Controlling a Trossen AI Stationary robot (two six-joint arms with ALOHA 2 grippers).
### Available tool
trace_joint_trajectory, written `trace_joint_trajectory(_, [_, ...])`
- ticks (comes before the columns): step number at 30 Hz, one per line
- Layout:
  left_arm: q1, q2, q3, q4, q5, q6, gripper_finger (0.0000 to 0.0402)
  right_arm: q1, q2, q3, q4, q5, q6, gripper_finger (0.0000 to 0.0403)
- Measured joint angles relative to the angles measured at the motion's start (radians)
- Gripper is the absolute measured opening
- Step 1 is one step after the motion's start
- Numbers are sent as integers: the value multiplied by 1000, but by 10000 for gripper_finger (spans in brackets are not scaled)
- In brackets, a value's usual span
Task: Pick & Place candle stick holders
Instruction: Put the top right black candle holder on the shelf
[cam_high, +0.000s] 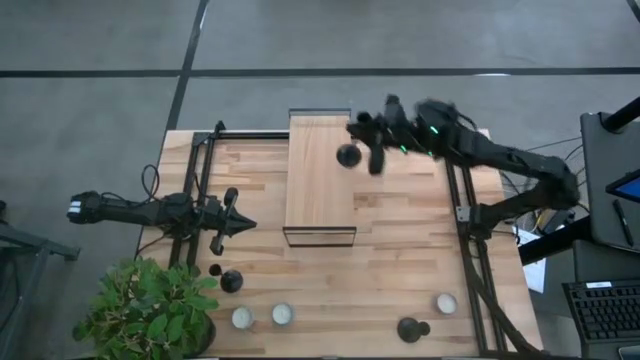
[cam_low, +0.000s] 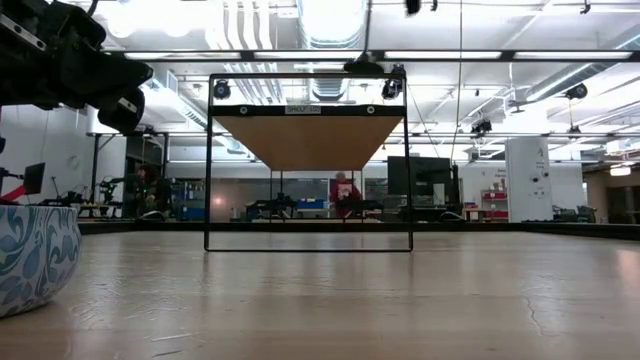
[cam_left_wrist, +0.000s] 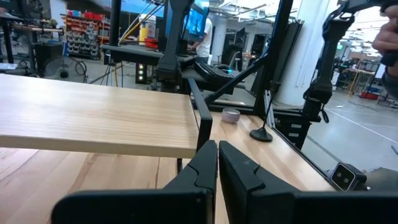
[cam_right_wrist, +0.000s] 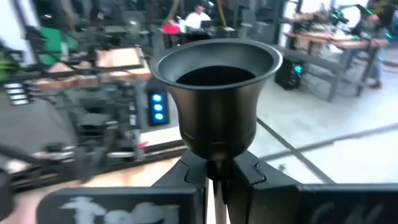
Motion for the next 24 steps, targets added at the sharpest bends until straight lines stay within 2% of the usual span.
trace_joint_trajectory(7, [0,0,0,-1,0,0,14,-193,214,132,15,-82,15,21])
trace_joint_trajectory(11, [0,0,0,-1,0,0,14,-258,318,174,109,-178,68,21])
trace_joint_trajectory(24, [0,0,0,0,0,0,14,-282,628,467,93,-278,60,22])
